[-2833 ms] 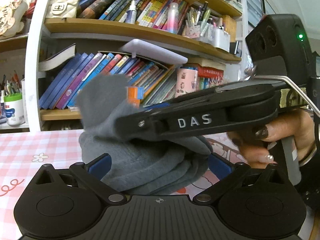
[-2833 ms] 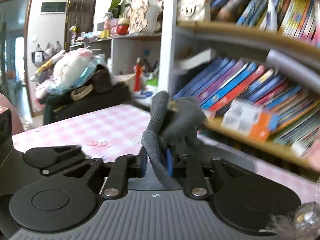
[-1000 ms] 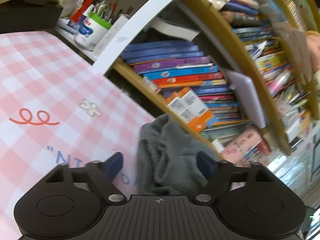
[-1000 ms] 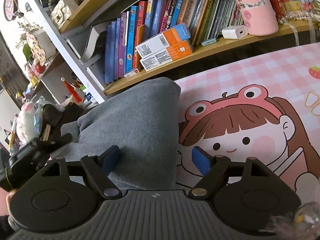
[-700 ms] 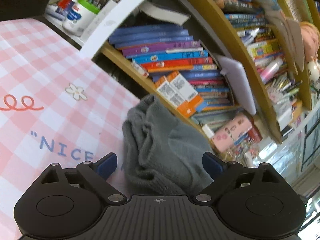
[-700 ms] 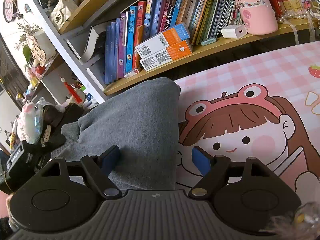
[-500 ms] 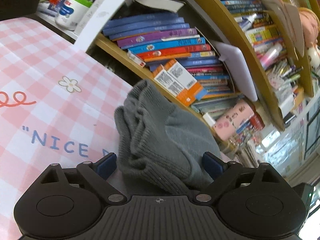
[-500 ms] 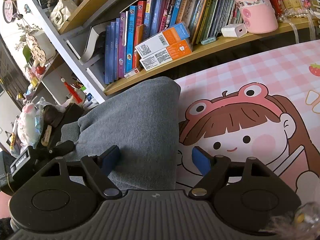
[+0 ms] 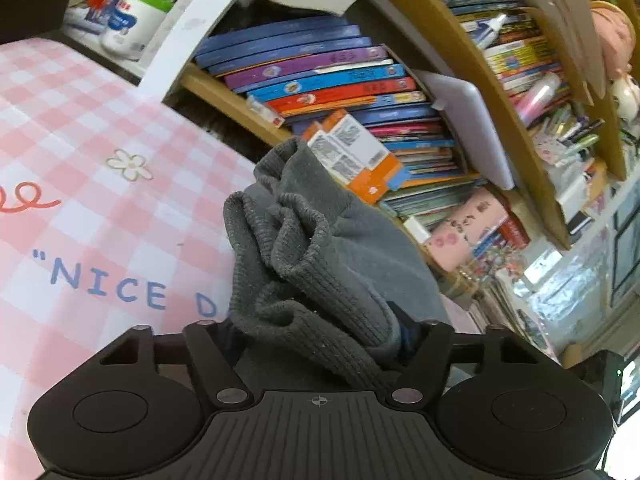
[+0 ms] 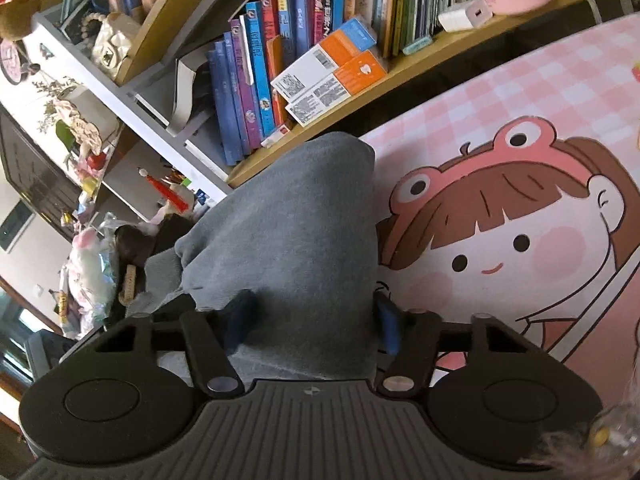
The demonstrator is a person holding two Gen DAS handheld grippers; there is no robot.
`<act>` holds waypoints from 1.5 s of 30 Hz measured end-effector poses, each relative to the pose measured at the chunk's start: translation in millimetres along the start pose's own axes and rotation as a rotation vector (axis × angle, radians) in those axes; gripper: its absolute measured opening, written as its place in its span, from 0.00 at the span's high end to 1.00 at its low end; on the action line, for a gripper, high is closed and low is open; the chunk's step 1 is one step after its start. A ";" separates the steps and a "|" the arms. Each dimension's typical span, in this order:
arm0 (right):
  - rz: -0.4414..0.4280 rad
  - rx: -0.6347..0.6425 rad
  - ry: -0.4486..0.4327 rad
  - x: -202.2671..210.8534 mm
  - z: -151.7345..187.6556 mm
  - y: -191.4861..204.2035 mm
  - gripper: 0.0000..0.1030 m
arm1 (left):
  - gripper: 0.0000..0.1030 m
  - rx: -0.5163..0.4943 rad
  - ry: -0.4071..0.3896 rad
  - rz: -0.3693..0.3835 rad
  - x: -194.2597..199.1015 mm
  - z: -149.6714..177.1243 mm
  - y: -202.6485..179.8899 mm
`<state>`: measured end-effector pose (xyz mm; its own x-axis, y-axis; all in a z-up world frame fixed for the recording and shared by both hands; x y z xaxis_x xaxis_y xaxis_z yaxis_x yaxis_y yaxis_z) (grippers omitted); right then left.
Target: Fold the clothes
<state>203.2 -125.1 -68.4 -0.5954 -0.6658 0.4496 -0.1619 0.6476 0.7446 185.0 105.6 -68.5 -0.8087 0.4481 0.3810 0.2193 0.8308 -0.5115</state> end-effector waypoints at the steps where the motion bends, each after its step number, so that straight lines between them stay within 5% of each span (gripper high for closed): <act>1: 0.005 0.024 -0.007 4.3 -0.9 3.5 0.61 | 0.40 -0.012 -0.002 0.011 1.3 -0.1 -3.7; 8: 0.038 0.111 0.003 22.4 0.8 8.7 0.65 | 0.41 -0.057 0.044 0.032 -0.4 6.5 -17.9; 12: 0.033 0.056 0.017 16.8 0.1 -2.0 0.51 | 0.34 -0.051 0.054 0.021 -2.6 8.4 -16.0; 19: -0.028 -0.041 0.051 6.7 3.3 -11.3 0.44 | 0.29 -0.006 0.077 0.045 -8.0 13.9 -11.7; 24: -0.034 0.026 0.014 13.4 0.5 -0.9 0.64 | 0.40 -0.050 0.046 0.057 -3.1 11.1 -19.8; 29: -0.024 0.087 -0.006 17.3 0.1 7.1 0.65 | 0.41 -0.057 0.043 0.060 -2.8 9.9 -22.1; 39: -0.013 0.051 0.035 10.2 4.7 -2.1 0.47 | 0.25 -0.031 0.073 0.045 -10.0 14.5 -14.3; 45: -0.025 0.038 0.054 7.4 8.1 -2.8 0.49 | 0.25 -0.057 0.078 0.061 -12.3 18.0 -20.0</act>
<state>192.9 -128.9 -71.2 -0.5479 -0.7002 0.4578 -0.2063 0.6434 0.7372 180.8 77.5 -76.7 -0.7483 0.5209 0.4108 0.2994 0.8178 -0.4914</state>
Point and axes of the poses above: each gripper's, at about its wrist camera, not at the fingertips, and x roughly against the way its jaws point, y to its left, z to its underside, the point moved 10 cm from there along -x, roughly the way its jaws point, and after that the axes turned 10 degrees about -x, right-handed, at the moved point
